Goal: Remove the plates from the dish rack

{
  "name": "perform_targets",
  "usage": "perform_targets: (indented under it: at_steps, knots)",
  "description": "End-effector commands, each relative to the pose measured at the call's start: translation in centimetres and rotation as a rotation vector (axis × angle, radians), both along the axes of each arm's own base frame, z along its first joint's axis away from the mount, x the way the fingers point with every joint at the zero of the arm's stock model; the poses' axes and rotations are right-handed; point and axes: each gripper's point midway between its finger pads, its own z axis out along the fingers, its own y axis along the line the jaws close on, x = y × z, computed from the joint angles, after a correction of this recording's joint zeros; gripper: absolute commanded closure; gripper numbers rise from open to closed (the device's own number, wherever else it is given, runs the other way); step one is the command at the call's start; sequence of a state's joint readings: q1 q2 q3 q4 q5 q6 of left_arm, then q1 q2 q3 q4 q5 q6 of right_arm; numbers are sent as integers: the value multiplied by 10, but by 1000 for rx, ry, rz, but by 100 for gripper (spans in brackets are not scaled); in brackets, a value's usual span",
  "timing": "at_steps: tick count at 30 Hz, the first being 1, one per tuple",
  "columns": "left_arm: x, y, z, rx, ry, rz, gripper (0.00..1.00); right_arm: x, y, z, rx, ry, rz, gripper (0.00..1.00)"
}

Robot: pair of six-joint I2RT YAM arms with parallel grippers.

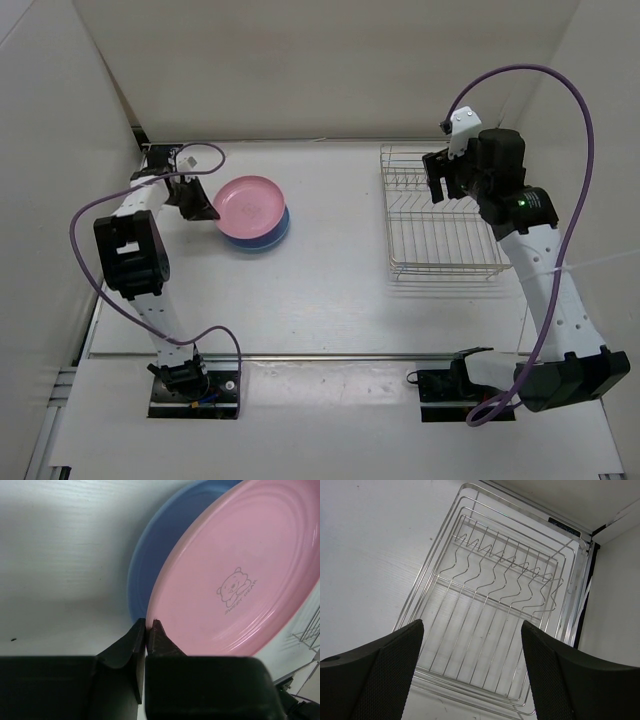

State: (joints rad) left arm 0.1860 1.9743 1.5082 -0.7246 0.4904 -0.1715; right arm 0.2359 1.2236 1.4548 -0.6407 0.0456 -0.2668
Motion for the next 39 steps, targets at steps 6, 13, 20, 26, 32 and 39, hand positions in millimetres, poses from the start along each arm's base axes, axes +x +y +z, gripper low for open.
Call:
perform_targets:
  at_steps: [6,13,20,26,32,39]
  knots:
    - [22,-13,18,-30,-64,-28,89,-6,1,14,11,-50,21,18]
    - [23,-15,2,-20,-30,-30,89,-8,0,13,11,-50,21,18]
    - [27,-11,3,-3,-31,-22,89,-11,3,16,21,-57,37,18]
    - [26,-10,0,3,-13,-19,81,-13,3,19,23,-66,38,18]
    - [28,-10,-1,7,-16,-26,79,-13,3,15,21,-57,38,18]
    - [26,-14,-2,9,-11,-42,72,-15,4,18,27,-65,46,18]
